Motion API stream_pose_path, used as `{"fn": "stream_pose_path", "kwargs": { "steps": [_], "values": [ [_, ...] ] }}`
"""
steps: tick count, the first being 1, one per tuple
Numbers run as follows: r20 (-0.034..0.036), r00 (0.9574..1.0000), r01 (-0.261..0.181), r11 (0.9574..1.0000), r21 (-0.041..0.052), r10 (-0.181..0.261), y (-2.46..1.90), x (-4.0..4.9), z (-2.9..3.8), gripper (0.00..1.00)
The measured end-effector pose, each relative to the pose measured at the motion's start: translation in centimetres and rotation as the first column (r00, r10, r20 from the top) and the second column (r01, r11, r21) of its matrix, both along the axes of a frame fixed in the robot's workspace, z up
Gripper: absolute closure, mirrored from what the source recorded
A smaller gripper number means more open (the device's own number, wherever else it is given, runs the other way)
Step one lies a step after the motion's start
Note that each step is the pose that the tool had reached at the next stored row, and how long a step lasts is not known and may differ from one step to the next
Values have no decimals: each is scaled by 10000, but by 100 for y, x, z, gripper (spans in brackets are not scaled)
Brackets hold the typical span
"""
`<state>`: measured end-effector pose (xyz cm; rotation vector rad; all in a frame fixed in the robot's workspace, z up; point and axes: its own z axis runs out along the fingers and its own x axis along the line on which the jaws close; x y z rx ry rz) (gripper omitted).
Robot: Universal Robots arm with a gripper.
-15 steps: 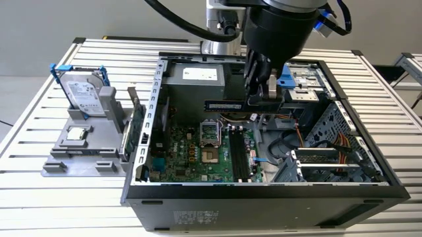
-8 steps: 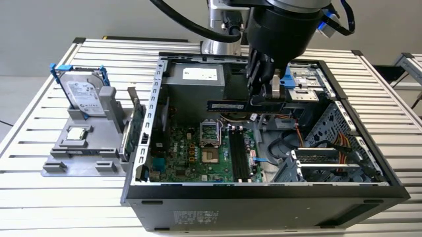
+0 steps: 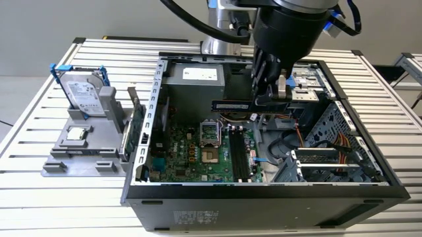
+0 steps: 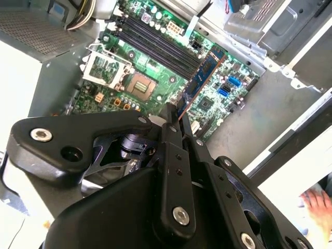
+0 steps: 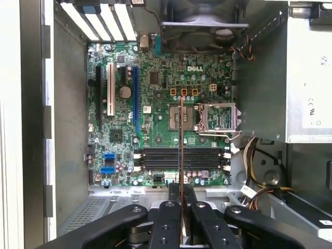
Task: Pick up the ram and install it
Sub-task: 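Pick up the ram and move it above insertion slot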
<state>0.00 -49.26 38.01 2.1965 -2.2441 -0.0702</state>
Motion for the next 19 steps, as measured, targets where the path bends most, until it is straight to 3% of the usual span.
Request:
{"fn": "stream_pose_path", "kwargs": {
  "steps": [19],
  "values": [
    [-1, 10000, 90, 10000, -1, -90, 0, 149, 0, 100]
  ]
}}
